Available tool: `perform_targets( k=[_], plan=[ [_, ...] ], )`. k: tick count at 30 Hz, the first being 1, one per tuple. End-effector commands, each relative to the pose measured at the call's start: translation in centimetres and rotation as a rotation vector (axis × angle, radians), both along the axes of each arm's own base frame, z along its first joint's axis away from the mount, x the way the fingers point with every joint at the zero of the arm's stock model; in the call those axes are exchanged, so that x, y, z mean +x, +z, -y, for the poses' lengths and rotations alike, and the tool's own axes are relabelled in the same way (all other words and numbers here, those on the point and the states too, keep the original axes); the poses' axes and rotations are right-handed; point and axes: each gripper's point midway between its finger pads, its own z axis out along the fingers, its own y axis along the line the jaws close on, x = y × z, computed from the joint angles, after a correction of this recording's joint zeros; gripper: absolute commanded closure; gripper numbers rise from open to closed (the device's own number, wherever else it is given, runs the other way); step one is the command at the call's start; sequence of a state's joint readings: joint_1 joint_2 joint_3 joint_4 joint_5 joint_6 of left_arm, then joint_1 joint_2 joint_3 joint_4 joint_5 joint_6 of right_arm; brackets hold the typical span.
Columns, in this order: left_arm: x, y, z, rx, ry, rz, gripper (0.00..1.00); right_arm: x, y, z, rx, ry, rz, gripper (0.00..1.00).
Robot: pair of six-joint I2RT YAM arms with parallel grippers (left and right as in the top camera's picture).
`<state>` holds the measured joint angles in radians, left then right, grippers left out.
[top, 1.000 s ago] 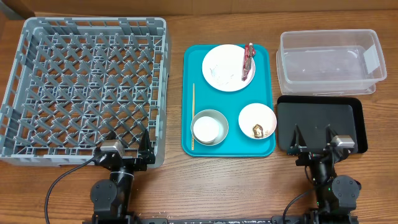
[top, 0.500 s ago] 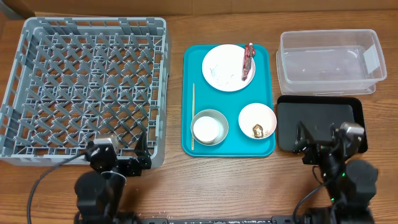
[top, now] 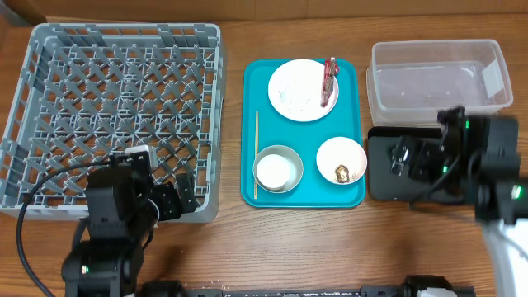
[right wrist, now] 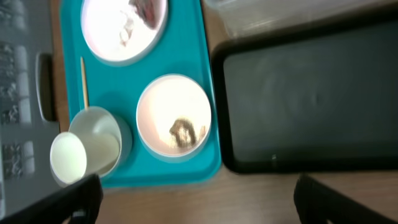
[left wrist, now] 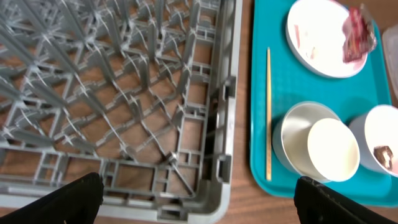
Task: Sort waste into correct bins and load items into the dishwasher
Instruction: 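Move the right gripper over the white plate and grasp the tissue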
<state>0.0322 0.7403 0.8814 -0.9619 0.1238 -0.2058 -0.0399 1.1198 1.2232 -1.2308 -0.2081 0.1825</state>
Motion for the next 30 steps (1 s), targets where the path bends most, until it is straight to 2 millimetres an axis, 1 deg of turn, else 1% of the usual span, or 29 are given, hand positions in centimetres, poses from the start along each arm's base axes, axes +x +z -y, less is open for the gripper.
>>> perform_targets(
  k=[1,2,3,6,8,10,12,13,16,17,19,22,23,24,26,27,29,30],
  plan=[
    [0.3,1.2,1.1,-0.039,-0.06,-0.019,0.0,2.0,1.9,0.0,0.014,0.006,-0.052,0.0],
    [0.4,1.1,1.2,-0.041,-0.062,-0.023,0.0,2.4,2.0,-0.2,0.027,0.012,-0.068,0.0],
    [0.4,1.0,1.2,-0.042,-0.062,-0.027,0.0,2.9,2.3,-0.8,0.062,0.031,-0.077,0.0],
    [0.5,1.1,1.5,-0.053,-0.072,-0.022,0.0,4.3,3.4,-3.1,0.164,0.145,-0.029,0.0],
    [0.5,1.1,1.5,-0.053,-0.072,-0.022,0.0,5.1,3.7,-3.7,0.193,0.168,-0.003,0.0],
    [0.5,1.1,1.5,-0.053,-0.072,-0.022,0.0,5.2,3.6,-4.1,0.189,0.187,0.003,0.0],
    [0.5,1.1,1.5,-0.053,-0.072,-0.022,0.0,5.0,3.6,-5.0,0.175,0.237,0.007,0.0],
    [0.5,1.1,1.5,-0.054,-0.071,-0.022,0.0,4.8,3.5,-6.0,0.151,0.282,0.012,0.0],
    [0.5,1.2,1.5,-0.055,-0.07,-0.02,0.0,4.7,3.5,-7.8,0.075,0.344,0.021,0.0],
    [0.5,1.2,1.5,-0.055,-0.07,-0.02,0.0,4.9,4.0,-8.9,0.037,0.37,0.037,0.0],
    [0.5,1.2,1.5,-0.055,-0.069,-0.02,0.0,5.6,4.9,-10.4,0.002,0.408,0.07,0.0],
    [0.5,1.2,1.5,-0.055,-0.069,-0.02,0.0,7.5,7.0,-12.5,-0.049,0.446,0.122,0.0],
    [0.5,1.2,1.5,-0.055,-0.07,-0.02,0.0,9.0,8.0,-13.5,-0.058,0.458,0.142,0.0],
    [0.5,1.2,1.5,-0.055,-0.07,-0.02,0.0,10.2,8.5,-14.2,-0.058,0.463,0.151,0.0],
    [0.5,1.2,1.5,-0.055,-0.069,-0.02,0.0,12.1,8.9,-15.0,-0.057,0.465,0.161,0.0],
    [0.5,1.2,1.5,-0.055,-0.069,-0.02,0.0,13.3,8.7,-15.4,-0.056,0.465,0.164,0.0],
    [0.5,1.2,1.5,-0.055,-0.069,-0.02,0.0,15.8,8.0,-16.4,-0.054,0.463,0.179,0.0],
    [0.5,1.2,1.5,-0.055,-0.069,-0.02,0.0,16.6,7.5,-16.7,-0.053,0.464,0.184,0.0]
  ],
)
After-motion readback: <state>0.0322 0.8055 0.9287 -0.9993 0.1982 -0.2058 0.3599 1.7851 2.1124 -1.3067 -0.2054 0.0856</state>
